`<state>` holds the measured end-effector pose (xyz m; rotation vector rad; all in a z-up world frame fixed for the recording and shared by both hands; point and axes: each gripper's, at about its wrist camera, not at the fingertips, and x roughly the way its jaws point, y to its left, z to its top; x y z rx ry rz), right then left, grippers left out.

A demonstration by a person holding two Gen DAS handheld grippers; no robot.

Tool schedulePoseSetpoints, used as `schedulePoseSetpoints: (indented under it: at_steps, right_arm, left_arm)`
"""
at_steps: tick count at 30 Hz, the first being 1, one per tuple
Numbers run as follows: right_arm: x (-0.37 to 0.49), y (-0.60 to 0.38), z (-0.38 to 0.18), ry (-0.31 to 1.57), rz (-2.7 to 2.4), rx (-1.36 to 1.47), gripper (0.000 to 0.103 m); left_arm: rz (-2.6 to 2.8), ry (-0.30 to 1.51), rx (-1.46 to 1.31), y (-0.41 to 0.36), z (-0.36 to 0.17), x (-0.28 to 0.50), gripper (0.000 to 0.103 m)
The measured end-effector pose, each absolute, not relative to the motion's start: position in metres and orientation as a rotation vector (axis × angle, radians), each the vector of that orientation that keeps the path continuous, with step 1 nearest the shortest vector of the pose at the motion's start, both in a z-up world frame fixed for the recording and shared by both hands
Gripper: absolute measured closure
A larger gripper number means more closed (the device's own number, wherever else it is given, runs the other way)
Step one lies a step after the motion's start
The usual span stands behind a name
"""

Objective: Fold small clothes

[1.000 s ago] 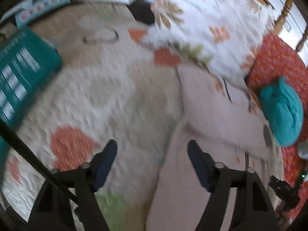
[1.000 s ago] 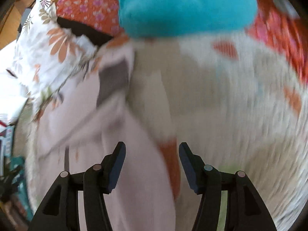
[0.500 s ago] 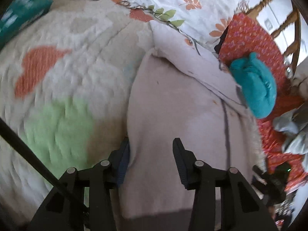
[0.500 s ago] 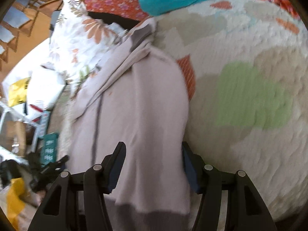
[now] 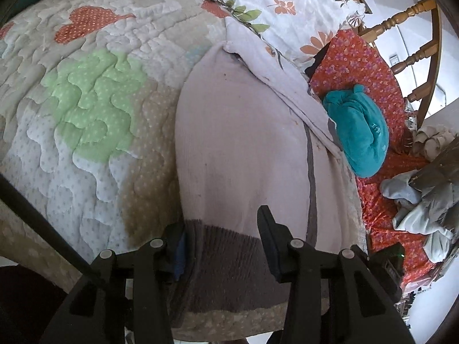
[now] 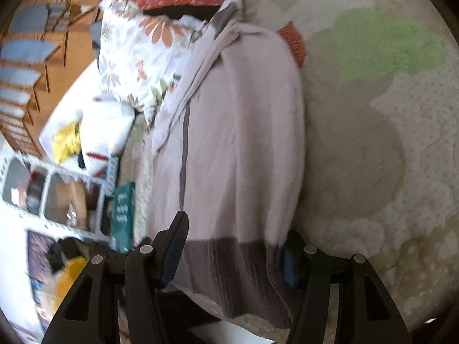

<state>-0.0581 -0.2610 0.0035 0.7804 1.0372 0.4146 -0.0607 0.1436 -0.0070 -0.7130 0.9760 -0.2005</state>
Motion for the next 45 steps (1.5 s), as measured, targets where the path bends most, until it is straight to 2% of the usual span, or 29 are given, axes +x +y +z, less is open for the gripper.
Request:
schedulePoseSetpoints:
  at_steps: [4, 5, 6, 7, 8, 9, 11, 19, 23, 26, 30, 38, 45]
  right_arm:
    - [-0.067, -0.24, 0.009, 1.045, 0.388, 0.649, 0.05]
    - [-0.07, -0.235, 0.01, 1.046, 0.37, 0.609, 0.058]
    - [-0.072, -0.229, 0.011, 1.046, 0.347, 0.568, 0.068]
    - [-0.074, -0.225, 0.011, 1.045, 0.327, 0.536, 0.073]
    - [-0.075, -0.223, 0.011, 1.046, 0.313, 0.517, 0.083]
    - [-0.075, -0.222, 0.011, 1.046, 0.306, 0.505, 0.088]
    - [-0.073, -0.221, 0.015, 1.042, 0.309, 0.512, 0.091]
    - [-0.102, -0.235, 0.041, 1.031, 0.413, 0.543, 0.093]
    - [-0.133, -0.233, 0.036, 1.089, 0.501, 0.561, 0.093]
    - [-0.145, -0.222, 0.019, 1.169, 0.538, 0.527, 0.093]
    - [-0.142, -0.218, 0.021, 1.167, 0.533, 0.511, 0.093]
    - [-0.085, -0.219, 0.09, 0.985, 0.532, 0.457, 0.093]
    - [-0.005, -0.233, 0.111, 0.903, 0.442, 0.554, 0.093]
  left_arm:
    - [-0.164, 0.961, -0.655, 0.137, -0.005, -0.064, 0.062]
    - [-0.148, 0.962, -0.63, 0.135, -0.004, -0.065, 0.065]
    - [-0.122, 0.968, -0.603, 0.134, -0.003, -0.066, 0.078]
    - [-0.093, 0.98, -0.569, 0.133, -0.002, -0.065, 0.096]
    - [-0.09, 0.992, -0.555, 0.134, -0.002, -0.064, 0.097]
    - [-0.095, 0.997, -0.573, 0.137, -0.001, -0.062, 0.097]
    - [-0.084, 0.988, -0.612, 0.148, 0.008, -0.062, 0.097]
    - [-0.189, 0.87, -0.646, 0.165, 0.061, -0.118, 0.1]
    - [-0.196, 0.891, -0.644, 0.166, 0.052, -0.159, 0.1]
    - [-0.166, 0.953, -0.64, 0.163, 0.032, -0.168, 0.1]
    - [-0.136, 0.973, -0.676, 0.173, 0.024, -0.168, 0.1]
    - [-0.108, 0.842, -0.668, 0.196, 0.069, -0.089, 0.1]
    - [-0.05, 0.883, -0.766, 0.212, 0.057, 0.022, 0.1]
